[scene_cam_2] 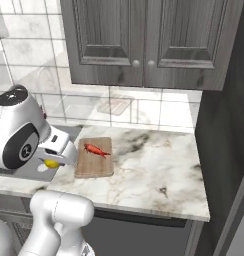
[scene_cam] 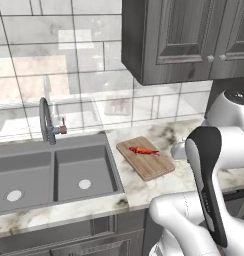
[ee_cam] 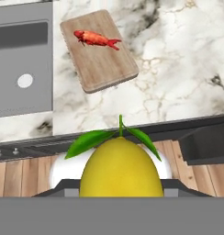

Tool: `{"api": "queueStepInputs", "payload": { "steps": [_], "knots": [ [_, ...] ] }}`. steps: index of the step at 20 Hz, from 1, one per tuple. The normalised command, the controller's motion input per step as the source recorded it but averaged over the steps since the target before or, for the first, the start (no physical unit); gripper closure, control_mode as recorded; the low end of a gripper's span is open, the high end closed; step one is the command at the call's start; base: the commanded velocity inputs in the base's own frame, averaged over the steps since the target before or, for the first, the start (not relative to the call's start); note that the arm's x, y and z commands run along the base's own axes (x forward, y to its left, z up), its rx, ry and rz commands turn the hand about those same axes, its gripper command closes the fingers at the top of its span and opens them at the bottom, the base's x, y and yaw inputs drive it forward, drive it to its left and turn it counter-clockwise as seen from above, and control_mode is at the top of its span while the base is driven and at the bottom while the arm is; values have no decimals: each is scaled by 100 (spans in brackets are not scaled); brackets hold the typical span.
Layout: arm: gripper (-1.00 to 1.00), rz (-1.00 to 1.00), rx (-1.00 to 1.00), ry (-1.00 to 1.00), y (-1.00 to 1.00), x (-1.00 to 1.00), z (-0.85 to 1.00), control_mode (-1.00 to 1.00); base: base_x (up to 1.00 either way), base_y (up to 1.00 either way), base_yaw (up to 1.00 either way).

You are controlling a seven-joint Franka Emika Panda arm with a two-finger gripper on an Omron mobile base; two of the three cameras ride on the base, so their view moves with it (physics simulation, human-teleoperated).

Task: Retrieve a lemon from the fridge and place it on the cutting board with the fish.

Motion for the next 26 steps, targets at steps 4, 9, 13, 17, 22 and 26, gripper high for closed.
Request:
{"api": "queueStepInputs", "payload": {
  "steps": [4, 9, 13, 17, 22, 26],
  "knots": [
    [100, 0, 0, 0, 13, 8, 0, -100, 0, 0, 0],
    [100, 0, 0, 0, 1, 0, -1, -100, 0, 0, 0],
    [100, 0, 0, 0, 4, 37, -30, -100, 0, 0, 0],
    [100, 0, 0, 0, 0, 50, -50, -100, 0, 0, 0],
    [100, 0, 0, 8, 1, 63, -50, -100, 0, 0, 0],
    [100, -1, 0, 13, 5, 79, -46, -100, 0, 0, 0]
  ]
}}
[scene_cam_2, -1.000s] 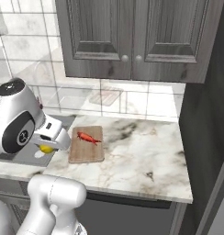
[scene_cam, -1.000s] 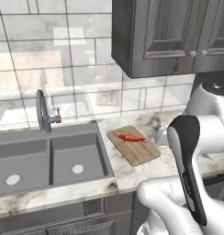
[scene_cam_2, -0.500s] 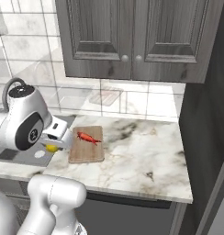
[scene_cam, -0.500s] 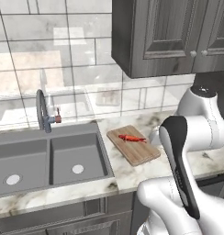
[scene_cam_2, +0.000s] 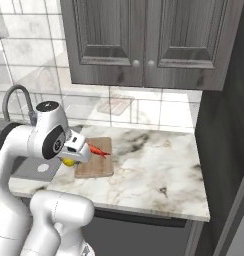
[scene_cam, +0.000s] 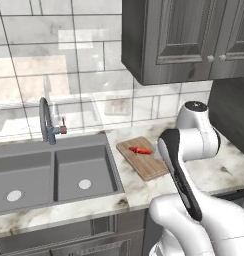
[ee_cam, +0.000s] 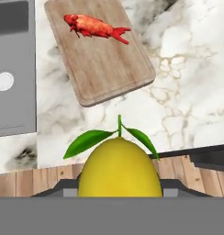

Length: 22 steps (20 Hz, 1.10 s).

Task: Retrieve a lemon from the fridge and place it on the cutting board with the fish.

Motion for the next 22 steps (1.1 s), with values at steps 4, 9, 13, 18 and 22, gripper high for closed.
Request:
{"api": "queueStepInputs", "payload": {
  "steps": [4, 9, 13, 18, 22],
  "knots": [
    [100, -4, 0, 10, 10, 89, -40, -100, 0, 0, 0],
    [100, -4, 0, 10, 13, 83, -35, -100, 0, 0, 0],
    [100, -3, 0, 2, 19, 67, -36, -100, 0, 0, 0],
    [100, -2, 0, 3, 11, 66, -48, -100, 0, 0, 0],
    [100, -5, 0, 6, 0, 69, -54, -100, 0, 0, 0]
  ]
}}
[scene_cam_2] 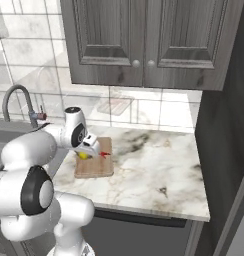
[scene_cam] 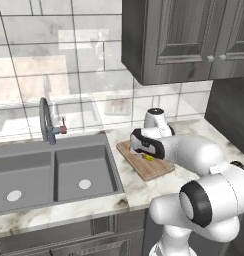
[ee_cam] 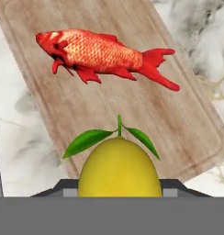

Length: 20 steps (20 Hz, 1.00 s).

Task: Retrieve a lemon from the fridge and place it on the cutting board with the fish.

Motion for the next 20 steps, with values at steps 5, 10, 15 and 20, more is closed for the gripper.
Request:
{"api": "queueStepInputs", "payload": {
  "steps": [5, 10, 15, 20],
  "knots": [
    [100, -4, 0, 6, 0, 63, -45, -100, 0, 0, 0],
    [100, -1, 0, 2, 1, 19, 0, -100, 0, 0, 0],
    [100, -1, 0, 0, 0, 0, -11, -100, 0, 0, 0],
    [100, -1, 0, 5, 0, 0, -20, -100, 0, 0, 0]
  ]
}}
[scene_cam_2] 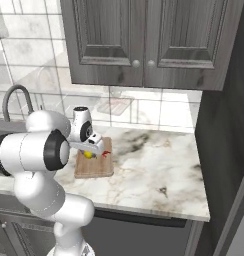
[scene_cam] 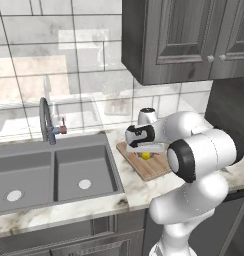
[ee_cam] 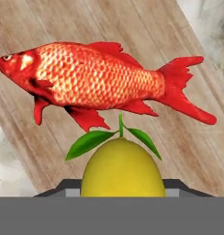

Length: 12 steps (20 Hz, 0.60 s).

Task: Retrieve a lemon from the fridge and place it on the cutting board with the fish.

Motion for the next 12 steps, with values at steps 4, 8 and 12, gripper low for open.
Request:
{"api": "queueStepInputs", "payload": {
  "steps": [4, 8, 12],
  "knots": [
    [100, -2, 0, 5, 0, -5, -23, -100, 0, 0, 0],
    [100, -2, 0, 1, 0, -1, -4, -100, 0, 0, 0],
    [-100, -3, 0, 0, 0, 0, -1, -100, 0, 0, 0]
  ]
}}
